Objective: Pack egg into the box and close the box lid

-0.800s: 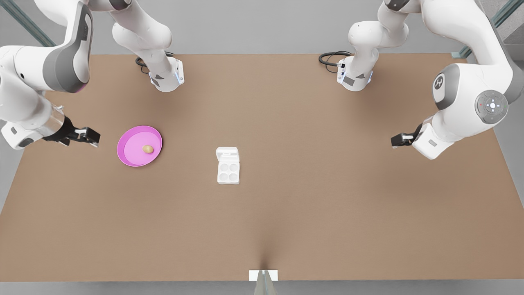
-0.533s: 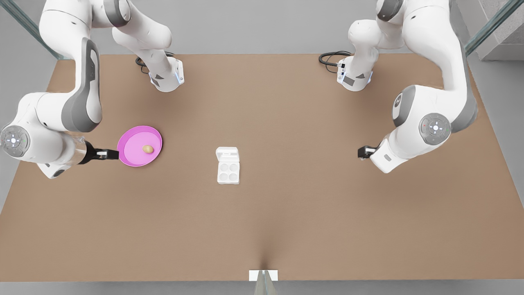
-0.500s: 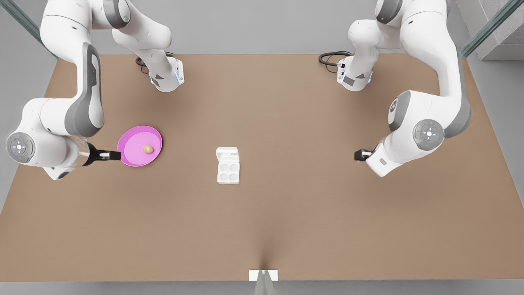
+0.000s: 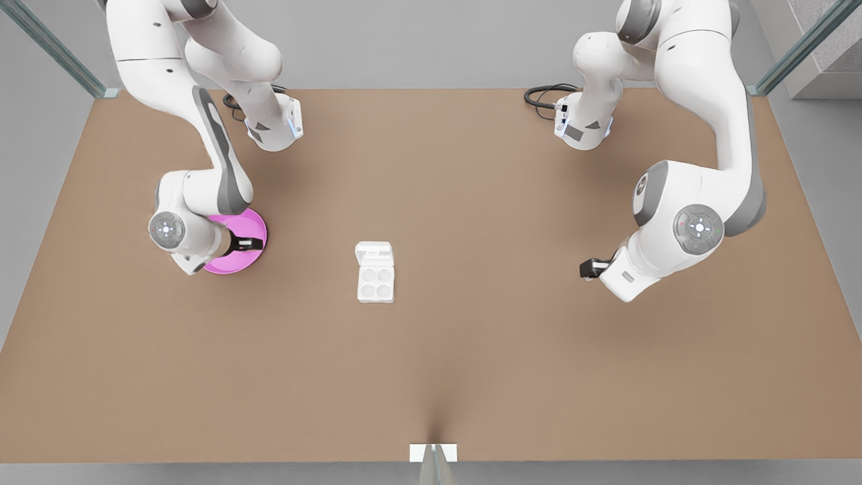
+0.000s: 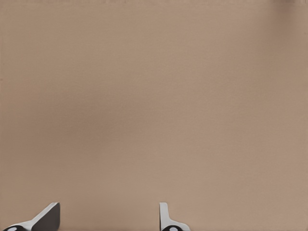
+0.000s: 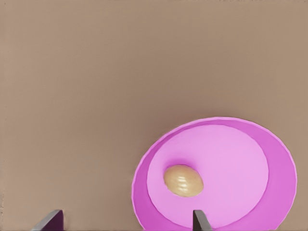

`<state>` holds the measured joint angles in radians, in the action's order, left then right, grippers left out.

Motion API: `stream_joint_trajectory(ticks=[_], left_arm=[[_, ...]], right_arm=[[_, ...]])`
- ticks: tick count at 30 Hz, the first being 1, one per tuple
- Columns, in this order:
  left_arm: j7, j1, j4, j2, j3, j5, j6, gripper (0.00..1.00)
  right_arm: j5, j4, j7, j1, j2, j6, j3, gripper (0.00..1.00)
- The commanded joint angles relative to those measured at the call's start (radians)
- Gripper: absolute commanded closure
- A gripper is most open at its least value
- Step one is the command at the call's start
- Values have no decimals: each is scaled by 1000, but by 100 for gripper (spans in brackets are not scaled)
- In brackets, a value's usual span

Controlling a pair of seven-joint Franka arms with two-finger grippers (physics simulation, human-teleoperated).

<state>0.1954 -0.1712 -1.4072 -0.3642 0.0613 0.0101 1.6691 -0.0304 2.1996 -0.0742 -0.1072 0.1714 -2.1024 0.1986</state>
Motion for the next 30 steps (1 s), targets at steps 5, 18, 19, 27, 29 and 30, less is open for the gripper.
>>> stream_joint_trajectory(ticks=[5, 18, 19, 27, 29, 30], left_arm=[[36, -1, 2, -4, 0, 2, 9, 0], [39, -2, 2, -5, 0, 2, 9, 0], [39, -1, 2, -7, 0, 2, 9, 0], [39, -1, 4, -2, 0, 36, 6, 0], [36, 7, 5, 2, 2, 34, 4, 0], [41, -10, 4, 10, 5, 33, -9, 0]], right_arm=[[-101, 52, -139, -49, 14, -258, 19, 0], [-77, 229, -142, -107, -56, -327, 137, 0], [-78, 230, -70, -158, -58, -327, 137, 0], [-78, 293, -52, -184, -59, -384, 159, 0], [-78, 293, -50, -184, -36, -427, 159, 0], [-78, 293, -52, -184, -33, -427, 159, 0]])
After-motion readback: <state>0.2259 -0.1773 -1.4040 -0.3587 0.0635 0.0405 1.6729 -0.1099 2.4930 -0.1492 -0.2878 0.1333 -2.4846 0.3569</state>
